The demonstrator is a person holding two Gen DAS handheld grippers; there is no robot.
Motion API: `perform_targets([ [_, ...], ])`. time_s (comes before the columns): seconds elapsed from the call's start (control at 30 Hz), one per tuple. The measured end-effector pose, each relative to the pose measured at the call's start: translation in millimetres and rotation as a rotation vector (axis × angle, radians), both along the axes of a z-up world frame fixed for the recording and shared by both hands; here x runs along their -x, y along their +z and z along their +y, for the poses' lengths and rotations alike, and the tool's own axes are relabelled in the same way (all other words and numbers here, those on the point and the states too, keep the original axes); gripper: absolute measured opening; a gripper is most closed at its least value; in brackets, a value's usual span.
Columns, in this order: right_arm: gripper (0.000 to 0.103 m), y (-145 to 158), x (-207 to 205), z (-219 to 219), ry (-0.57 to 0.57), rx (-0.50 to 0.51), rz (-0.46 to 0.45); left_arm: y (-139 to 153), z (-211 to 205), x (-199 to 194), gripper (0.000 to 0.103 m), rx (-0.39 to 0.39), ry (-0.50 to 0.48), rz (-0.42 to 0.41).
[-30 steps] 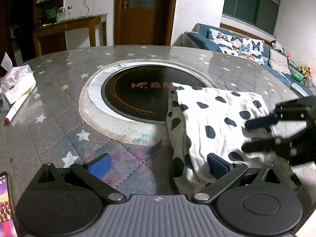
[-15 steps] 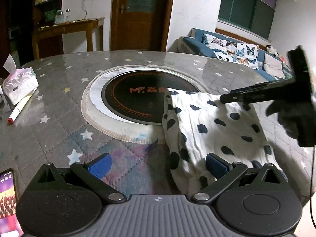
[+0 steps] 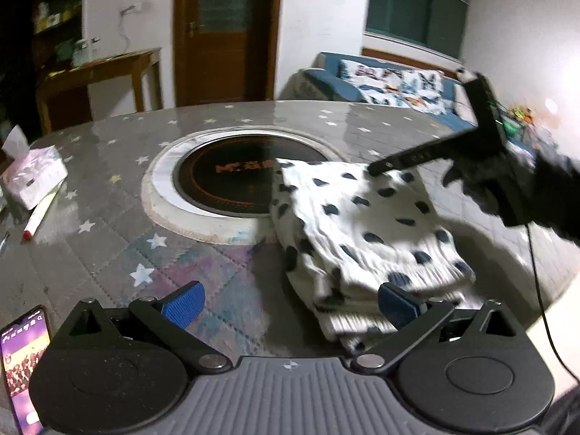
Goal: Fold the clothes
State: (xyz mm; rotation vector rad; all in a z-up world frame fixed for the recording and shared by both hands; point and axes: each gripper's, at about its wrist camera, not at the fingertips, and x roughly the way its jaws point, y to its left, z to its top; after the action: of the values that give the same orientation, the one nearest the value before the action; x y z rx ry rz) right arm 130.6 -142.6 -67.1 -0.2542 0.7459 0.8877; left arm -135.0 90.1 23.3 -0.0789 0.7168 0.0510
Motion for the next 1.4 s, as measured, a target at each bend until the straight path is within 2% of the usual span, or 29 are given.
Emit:
perform_targets([
  [0.13,0.049,-1,0,-4,0.000,0.004,0.005,-9,-11,-2,0.101,-0.030,-0.070,0.038],
  [0.2,0.049,-1,1,-7,-0.005,0.013,0.004,-13,-15,-3,0.096,-0.036,-0.090,0.047],
  [0.3,0.049,-1,2,-12,-0.012,0.026,0.003,-20,-15,-10,0.087,-0.046,-0.092,0.065],
  [0.6,0.049,2,11,-31,-0.060,0.080,-0.016,-27,-5,-25,0.076,-0.071,-0.096,0.061],
  [0.8,0.049,3,21,-55,-0.115,0.111,-0.013,-24,12,-49,0.076,-0.093,-0.046,0.034],
  [0.97,0.049,4,38,-72,-0.138,0.132,-0.015,-22,27,-74,0.075,-0.126,-0.042,0.010],
  [1.13,0.049,6,57,-90,-0.174,0.116,0.027,-22,43,-97,0.075,-0.130,-0.034,0.017],
  [1.27,0.049,11,73,-100,-0.183,0.103,0.050,-17,60,-100,0.074,-0.147,0.012,0.019],
  [1.4,0.049,28,78,-102,-0.173,0.086,0.003,0,69,-93,0.074,-0.108,0.044,-0.016],
])
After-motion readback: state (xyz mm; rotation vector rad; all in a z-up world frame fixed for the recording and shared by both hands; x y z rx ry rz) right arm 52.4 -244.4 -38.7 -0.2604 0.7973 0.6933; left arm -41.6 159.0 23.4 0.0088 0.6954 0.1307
